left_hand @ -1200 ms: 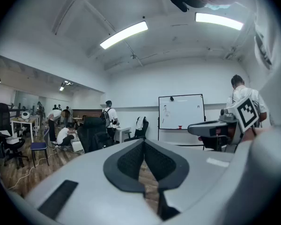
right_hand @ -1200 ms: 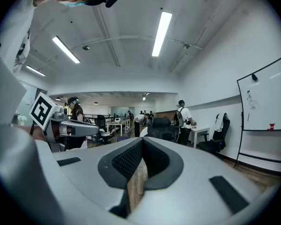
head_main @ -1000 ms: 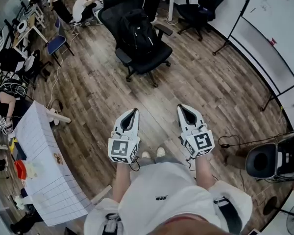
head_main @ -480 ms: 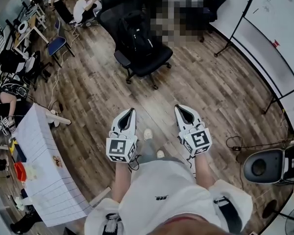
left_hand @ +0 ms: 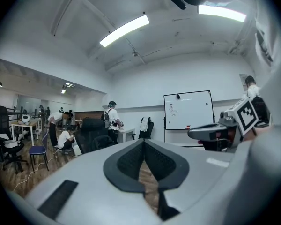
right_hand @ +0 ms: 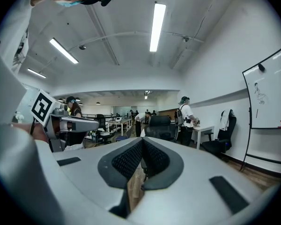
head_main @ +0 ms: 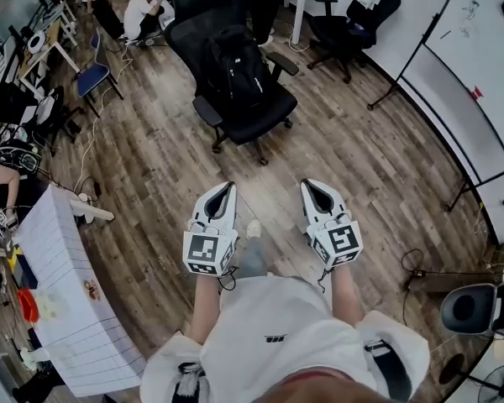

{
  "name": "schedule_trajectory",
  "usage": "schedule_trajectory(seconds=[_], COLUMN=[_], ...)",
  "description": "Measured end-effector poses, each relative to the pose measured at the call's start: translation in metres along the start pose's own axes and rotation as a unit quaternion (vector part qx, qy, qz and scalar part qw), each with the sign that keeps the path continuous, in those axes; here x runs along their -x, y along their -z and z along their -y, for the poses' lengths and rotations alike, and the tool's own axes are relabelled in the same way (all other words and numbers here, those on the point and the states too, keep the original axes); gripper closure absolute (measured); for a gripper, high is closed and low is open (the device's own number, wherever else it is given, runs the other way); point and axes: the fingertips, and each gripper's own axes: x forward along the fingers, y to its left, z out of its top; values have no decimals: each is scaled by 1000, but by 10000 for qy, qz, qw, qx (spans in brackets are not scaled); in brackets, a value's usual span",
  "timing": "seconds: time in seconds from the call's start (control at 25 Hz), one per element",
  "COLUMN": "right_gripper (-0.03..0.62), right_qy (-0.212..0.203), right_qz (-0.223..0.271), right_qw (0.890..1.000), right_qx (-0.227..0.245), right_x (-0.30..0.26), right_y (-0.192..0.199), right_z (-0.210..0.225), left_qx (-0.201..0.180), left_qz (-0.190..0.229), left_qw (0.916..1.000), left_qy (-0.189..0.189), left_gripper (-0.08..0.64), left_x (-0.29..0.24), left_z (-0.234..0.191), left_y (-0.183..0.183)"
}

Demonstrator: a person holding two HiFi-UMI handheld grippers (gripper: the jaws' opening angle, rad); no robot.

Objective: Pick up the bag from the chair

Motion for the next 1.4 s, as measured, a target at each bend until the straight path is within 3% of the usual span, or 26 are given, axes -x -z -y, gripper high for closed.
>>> schedule_trajectory(seconds=[0.8, 1.4], right_gripper=[598, 598], right_qy=[133, 257], right_qz=[-331, -467], right_qw=[9993, 9986], right_qx=[-76, -8], right_x=[-231, -319], right_y=[-4, 4], right_z=[91, 142], left_qx=[166, 249], left_qz=[-269, -358], left_qw=[9991, 9979], left_qy=[283, 475], left_gripper=[549, 549], left_x=[-194, -288], left_z=[-164, -214], left_y=[3, 14])
